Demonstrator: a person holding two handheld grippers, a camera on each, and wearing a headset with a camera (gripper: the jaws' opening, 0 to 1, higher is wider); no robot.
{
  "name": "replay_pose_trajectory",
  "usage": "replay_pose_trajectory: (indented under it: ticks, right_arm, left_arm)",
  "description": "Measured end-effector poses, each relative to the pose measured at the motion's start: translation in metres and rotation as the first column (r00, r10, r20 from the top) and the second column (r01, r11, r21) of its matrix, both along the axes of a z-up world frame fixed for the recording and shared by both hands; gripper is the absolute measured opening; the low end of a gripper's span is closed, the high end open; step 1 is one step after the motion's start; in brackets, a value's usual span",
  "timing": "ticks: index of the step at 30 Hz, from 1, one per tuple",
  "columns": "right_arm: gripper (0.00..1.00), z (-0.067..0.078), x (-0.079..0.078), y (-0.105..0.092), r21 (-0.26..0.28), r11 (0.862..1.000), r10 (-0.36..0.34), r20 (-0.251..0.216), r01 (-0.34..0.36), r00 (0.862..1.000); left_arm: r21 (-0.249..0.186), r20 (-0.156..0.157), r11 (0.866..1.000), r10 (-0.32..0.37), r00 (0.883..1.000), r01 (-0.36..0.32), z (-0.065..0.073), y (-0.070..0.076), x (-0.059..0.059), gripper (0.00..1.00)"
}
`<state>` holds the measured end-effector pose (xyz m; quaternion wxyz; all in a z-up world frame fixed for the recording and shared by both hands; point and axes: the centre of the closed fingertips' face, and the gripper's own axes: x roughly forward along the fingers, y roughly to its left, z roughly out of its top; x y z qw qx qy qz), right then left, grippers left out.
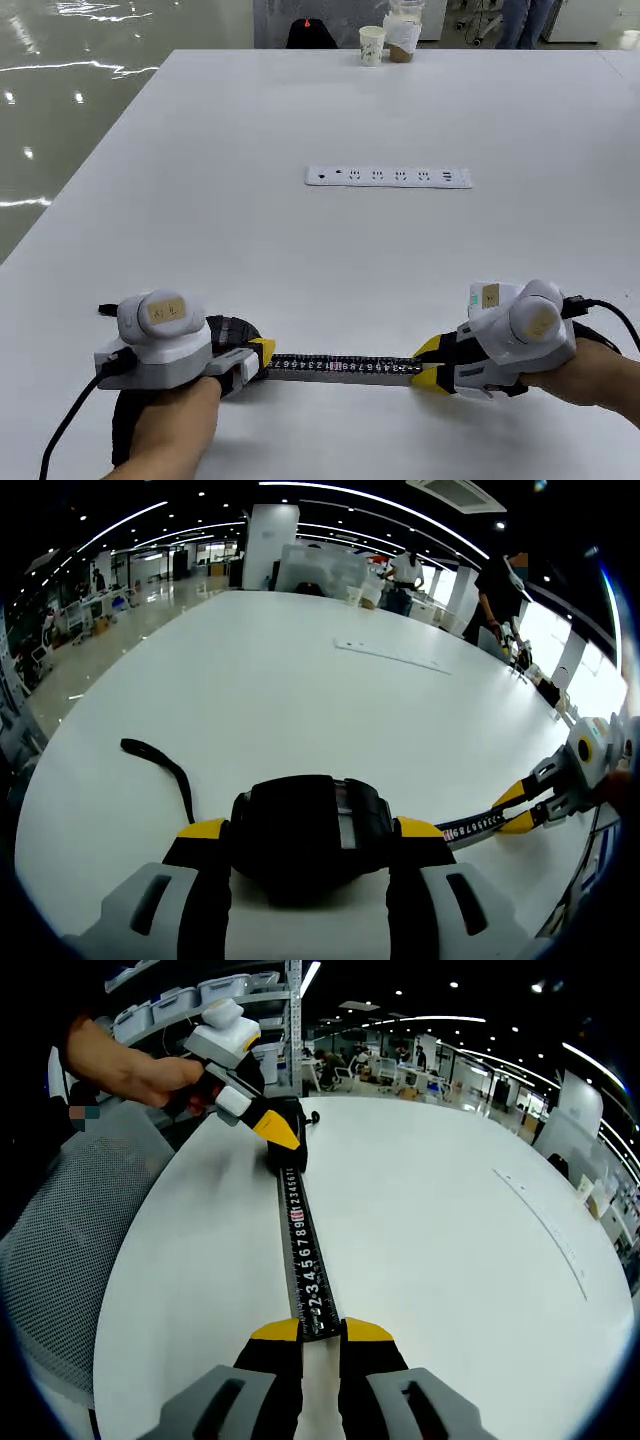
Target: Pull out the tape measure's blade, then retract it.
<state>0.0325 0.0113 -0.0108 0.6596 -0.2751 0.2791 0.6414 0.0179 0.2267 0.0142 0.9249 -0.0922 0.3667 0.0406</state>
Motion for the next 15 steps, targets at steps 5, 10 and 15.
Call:
replay_pose_trajectory:
  ticks: [5,10,15]
  right_arm:
    - [0.09,0.000,0.000,0.008,0.006,1.000,0.006,-0.002,-0.006,1.000]
    - [0.09,0.000,-0.001,0.015,0.011,1.000,0.013,-0.005,-0.013,1.000]
    - [0.09,0.000,-0.002,0.020,0.015,1.000,0.018,-0.006,-0.018,1.000]
  left_arm:
    - [-0.003,-0.001,1.000,0.002,1.000,-0.002,0.000,0.000,0.000,0.57]
    - [-0.005,-0.002,1.000,0.001,1.000,-0.001,0.000,0.000,0.000,0.58]
    - [-0.007,-0.002,1.000,0.002,1.000,-0.002,0.000,0.000,0.000,0.58]
